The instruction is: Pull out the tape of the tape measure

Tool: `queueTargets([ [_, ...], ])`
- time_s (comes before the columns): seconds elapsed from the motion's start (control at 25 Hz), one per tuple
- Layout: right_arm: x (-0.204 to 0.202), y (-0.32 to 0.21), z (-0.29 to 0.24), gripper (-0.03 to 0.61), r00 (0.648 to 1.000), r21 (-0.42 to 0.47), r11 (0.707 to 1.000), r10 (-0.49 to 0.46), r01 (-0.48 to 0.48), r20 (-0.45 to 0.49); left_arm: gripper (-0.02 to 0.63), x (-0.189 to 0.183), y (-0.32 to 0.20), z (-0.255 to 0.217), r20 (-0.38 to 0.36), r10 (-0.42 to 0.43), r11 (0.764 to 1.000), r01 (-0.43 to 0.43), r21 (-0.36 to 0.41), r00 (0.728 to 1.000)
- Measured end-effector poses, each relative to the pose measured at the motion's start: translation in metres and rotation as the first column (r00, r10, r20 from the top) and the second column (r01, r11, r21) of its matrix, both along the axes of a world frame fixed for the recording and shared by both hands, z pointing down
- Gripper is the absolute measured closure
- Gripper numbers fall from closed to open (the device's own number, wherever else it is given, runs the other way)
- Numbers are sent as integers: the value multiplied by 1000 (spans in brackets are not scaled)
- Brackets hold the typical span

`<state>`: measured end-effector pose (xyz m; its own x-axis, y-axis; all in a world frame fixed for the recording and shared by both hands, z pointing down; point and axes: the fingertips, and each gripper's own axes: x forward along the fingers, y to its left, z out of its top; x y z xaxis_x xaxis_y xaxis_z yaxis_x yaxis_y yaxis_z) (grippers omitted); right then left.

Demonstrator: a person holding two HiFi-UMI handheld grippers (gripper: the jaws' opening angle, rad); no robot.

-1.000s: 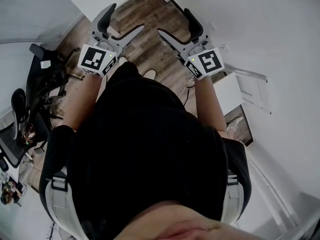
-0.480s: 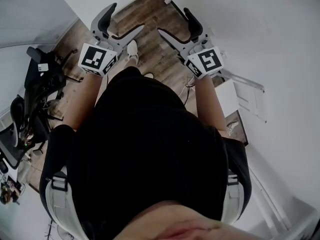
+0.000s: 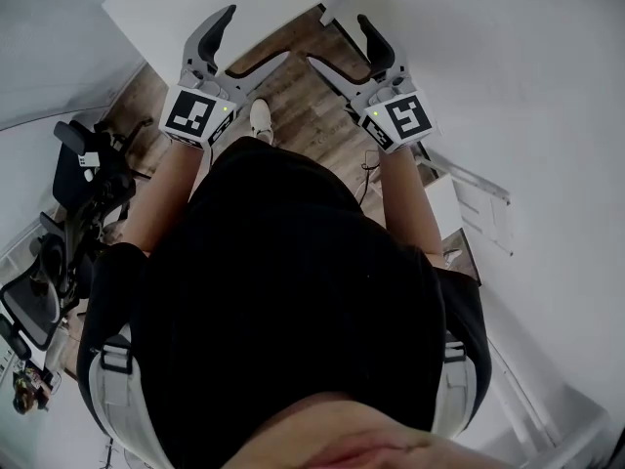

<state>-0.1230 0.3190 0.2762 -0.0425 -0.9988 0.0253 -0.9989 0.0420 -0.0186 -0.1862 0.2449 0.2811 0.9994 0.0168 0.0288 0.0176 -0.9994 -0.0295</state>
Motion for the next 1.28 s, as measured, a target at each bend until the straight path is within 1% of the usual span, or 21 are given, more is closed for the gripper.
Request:
queueTargets([
  [0.16, 22, -38, 4, 156, 1000, -10, 1000, 13, -13, 9, 176, 22, -36, 3, 7, 18, 1000, -18, 15, 1000],
  [0.4, 42, -87, 11, 163, 999, -32, 999, 38, -38, 13, 176, 42, -86, 7, 14, 40, 999, -40, -4, 999],
  [0.56, 55, -107, 14, 164, 998, -47, 998, 53, -52, 20, 176, 58, -108, 11, 20, 56, 998, -56, -13, 998],
  [0.8, 85, -128, 25, 172, 998, -71, 997, 43, -40, 44, 176, 89, -134, 15, 15, 46, 998, -46, -31, 999],
  [0.92, 108, -138, 32, 175, 998, -78, 997, 24, -19, 56, 176, 109, -145, 21, 26, 24, 999, -24, -33, 999],
  [1.04, 134, -148, 34, 178, 998, -74, 997, -15, 19, 57, 176, 130, -152, 23, 32, -15, 999, 16, -29, 999],
  [1.16, 167, -159, 38, 181, 995, -64, 995, -71, 75, 71, 176, 157, -162, 27, 42, -75, 997, 76, -26, 996],
  [1.28, 197, -175, 52, 184, 987, -64, 988, -137, 142, 81, 176, 179, -173, 40, 64, -144, 989, 146, -22, 987],
])
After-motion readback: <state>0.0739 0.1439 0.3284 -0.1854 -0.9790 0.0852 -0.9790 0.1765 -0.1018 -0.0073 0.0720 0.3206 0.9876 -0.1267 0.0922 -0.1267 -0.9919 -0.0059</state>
